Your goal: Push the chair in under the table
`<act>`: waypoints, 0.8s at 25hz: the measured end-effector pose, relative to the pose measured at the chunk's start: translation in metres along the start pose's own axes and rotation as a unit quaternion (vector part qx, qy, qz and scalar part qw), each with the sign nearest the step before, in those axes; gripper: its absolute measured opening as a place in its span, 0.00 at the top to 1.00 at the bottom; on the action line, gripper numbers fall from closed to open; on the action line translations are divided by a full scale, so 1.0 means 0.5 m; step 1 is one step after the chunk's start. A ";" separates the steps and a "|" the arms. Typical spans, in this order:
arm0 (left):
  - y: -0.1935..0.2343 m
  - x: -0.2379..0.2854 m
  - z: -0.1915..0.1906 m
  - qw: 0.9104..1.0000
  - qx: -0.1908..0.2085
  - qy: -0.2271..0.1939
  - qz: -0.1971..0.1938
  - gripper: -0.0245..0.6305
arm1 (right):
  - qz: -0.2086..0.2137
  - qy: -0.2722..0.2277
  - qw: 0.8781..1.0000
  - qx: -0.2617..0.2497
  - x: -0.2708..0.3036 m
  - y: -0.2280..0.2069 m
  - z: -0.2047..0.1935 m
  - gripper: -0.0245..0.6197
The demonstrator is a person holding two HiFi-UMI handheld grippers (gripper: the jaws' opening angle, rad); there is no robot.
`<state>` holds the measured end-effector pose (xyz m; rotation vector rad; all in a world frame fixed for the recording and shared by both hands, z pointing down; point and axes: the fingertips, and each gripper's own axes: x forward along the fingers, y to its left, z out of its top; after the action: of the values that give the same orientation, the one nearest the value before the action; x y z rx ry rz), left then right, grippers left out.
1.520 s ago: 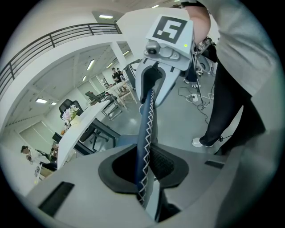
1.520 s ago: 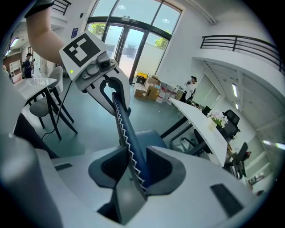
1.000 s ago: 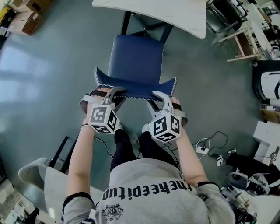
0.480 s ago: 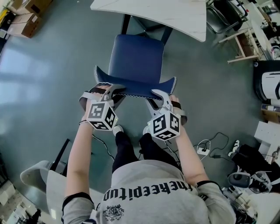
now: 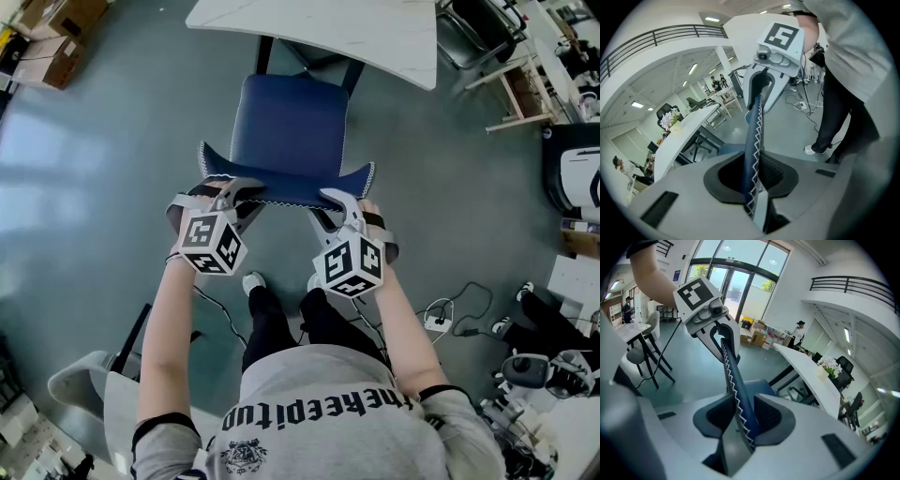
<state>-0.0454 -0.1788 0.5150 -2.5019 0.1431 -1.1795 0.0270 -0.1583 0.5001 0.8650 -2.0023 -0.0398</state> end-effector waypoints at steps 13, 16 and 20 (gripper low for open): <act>0.004 0.005 0.000 1.000 0.003 -0.004 0.008 0.85 | -0.010 0.000 1.000 0.003 0.003 -0.004 -0.001 0.75; 0.005 0.006 0.000 1.000 0.004 -0.003 0.009 0.85 | -0.013 0.000 1.000 0.004 0.004 -0.006 -0.001 0.75; 0.008 0.006 0.001 1.000 0.005 -0.001 0.015 0.85 | -0.016 0.000 1.000 0.004 0.003 -0.008 0.000 0.75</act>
<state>-0.0430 -0.1832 0.5153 -2.4841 0.1725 -1.1635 0.0286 -0.1622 0.4997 0.9023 -1.9896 -0.0492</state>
